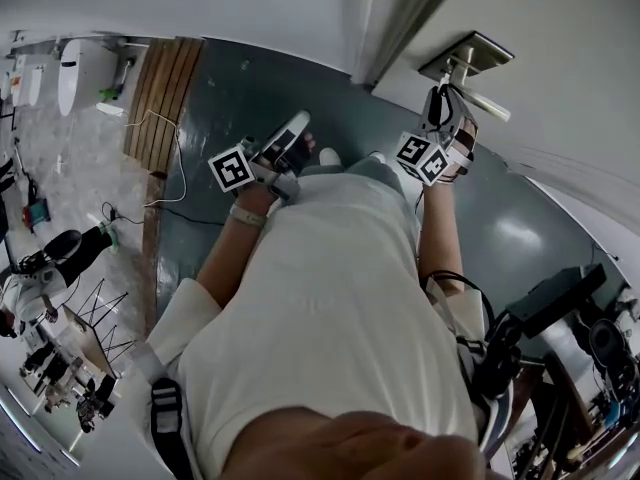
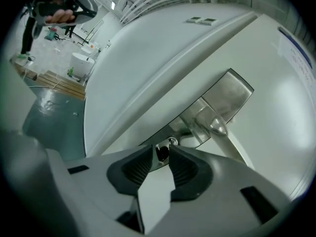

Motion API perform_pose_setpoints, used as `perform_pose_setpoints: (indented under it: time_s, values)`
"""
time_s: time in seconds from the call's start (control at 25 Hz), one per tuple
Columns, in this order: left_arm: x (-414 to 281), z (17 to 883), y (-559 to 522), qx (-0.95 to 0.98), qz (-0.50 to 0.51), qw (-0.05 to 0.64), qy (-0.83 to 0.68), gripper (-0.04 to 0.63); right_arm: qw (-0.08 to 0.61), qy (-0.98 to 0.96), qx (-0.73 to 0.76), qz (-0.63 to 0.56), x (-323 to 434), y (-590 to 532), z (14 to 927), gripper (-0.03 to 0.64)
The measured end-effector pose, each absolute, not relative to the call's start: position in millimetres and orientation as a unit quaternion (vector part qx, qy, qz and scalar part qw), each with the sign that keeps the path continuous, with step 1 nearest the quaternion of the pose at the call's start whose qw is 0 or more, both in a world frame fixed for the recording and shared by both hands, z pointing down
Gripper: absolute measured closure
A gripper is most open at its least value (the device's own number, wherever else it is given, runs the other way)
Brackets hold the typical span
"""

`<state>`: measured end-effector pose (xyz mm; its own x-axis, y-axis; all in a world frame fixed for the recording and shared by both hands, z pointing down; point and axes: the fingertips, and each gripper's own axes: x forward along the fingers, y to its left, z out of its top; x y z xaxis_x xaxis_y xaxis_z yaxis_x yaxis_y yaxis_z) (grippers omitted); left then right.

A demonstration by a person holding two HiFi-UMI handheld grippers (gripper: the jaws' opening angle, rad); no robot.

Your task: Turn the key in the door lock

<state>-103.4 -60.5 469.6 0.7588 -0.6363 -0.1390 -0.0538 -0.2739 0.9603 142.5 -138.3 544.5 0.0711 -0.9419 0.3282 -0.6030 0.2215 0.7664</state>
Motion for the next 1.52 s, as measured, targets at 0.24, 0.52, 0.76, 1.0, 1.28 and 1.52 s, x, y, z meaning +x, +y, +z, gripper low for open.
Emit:
perform_pose_setpoints:
  time_s: [0.24,0.52,0.76,1.0,1.28,1.52]
  values:
    - [-104.0,470.0,-59.6,0.758,-0.252,0.557,-0.227,0.588,0.39,-0.633,0.642,-0.188,153.9,-144.3,531.4,0.545]
    - [-97.8,473.0,-63.6,0.757,-0.251,0.562,-0.219,0.588,0.276,-0.656,0.699,-0.077,175.1,-147.3,530.6,0.555]
    - [-96.8,470.6,-66.5,0.754,-0.251,0.568,-0.214,0.588,0.139,-0.674,0.724,0.043,185.6,-150.0,527.4,0.56]
    - [-95.2,471.9,-68.4,0.752,-0.252,0.57,-0.215,0.588,0.005,-0.678,0.717,0.161,194.2,-149.5,529.0,0.558]
    - [-94.8,472.5,-71.3,0.751,-0.252,0.571,-0.214,0.588,-0.093,-0.664,0.699,0.251,197.5,-150.8,529.7,0.558]
    - [-96.8,474.3,-71.8,0.748,-0.255,0.572,-0.217,0.588,-0.183,-0.644,0.669,0.323,196.9,-151.1,530.2,0.566]
